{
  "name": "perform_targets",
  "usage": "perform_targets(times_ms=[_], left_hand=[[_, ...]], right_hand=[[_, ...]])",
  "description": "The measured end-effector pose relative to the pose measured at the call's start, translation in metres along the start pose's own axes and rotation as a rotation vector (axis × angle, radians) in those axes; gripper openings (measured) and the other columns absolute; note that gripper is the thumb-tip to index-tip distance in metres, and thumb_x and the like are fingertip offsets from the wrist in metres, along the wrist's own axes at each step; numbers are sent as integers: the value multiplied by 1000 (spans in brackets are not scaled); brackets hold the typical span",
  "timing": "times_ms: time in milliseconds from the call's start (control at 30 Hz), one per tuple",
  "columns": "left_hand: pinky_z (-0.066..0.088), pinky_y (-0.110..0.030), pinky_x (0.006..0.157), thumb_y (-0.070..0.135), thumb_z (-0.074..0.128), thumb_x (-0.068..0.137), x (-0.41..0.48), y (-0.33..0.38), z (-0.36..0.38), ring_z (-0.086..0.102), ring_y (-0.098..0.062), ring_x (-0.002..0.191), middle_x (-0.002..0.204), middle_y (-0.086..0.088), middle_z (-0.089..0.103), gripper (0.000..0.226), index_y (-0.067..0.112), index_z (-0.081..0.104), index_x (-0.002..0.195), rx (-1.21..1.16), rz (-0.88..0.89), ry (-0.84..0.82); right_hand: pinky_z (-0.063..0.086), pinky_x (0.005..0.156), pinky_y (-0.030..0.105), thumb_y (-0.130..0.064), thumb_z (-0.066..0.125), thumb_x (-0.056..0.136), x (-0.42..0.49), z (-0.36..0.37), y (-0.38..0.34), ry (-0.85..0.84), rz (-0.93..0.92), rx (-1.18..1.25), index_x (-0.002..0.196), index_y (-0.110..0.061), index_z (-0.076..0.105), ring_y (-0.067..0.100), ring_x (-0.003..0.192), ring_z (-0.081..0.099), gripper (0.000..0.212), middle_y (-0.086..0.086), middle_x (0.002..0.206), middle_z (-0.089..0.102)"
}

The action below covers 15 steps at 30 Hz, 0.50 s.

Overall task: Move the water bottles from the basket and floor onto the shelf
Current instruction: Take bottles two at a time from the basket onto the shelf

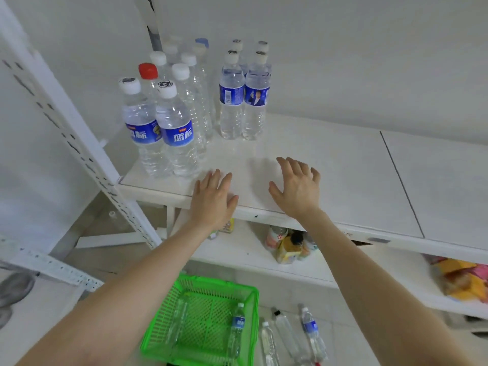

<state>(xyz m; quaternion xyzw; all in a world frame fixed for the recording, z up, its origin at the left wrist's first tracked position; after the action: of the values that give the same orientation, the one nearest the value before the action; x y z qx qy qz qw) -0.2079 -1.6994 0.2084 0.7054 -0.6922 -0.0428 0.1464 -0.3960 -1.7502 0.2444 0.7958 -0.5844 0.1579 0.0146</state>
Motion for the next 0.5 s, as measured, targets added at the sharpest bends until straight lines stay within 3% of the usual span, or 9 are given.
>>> perform_targets(times_ms=[133,333,500], left_hand=[[17,-57,116,42,46,97,-44,-3,4,18,-32,148,158,-14,26,59,18,32,149,85,20,-18],[28,-65,106,45,46,90,-107,-5,3,38,-39,138,146,-20,45,59,14,47,139,137,104,22],[10,-62,117,45,44,96,-173,-15,6,14,-33,149,160,-15,23,61,19,32,150,120,123,-14]], right_hand=[[31,106,58,-41,56,87,-46,-2,-11,8,-8,-32,140,-15,46,34,131,45,60,12,142,51],[28,107,61,-43,51,87,-114,-5,-31,3,12,-63,138,-15,45,33,133,43,59,12,143,50],[31,104,61,-41,42,84,-181,-8,-57,69,33,-42,133,-13,51,34,129,48,57,12,139,54]])
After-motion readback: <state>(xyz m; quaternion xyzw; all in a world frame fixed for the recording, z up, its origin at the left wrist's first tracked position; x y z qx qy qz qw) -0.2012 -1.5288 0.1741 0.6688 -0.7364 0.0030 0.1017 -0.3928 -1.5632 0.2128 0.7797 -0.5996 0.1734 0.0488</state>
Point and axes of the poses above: each hand's wrist, its own x-axis towards the middle knuckle, its own z-axis out of the palm, y = z × x, the point moved 5 cm from there along x, towards the middle knuckle
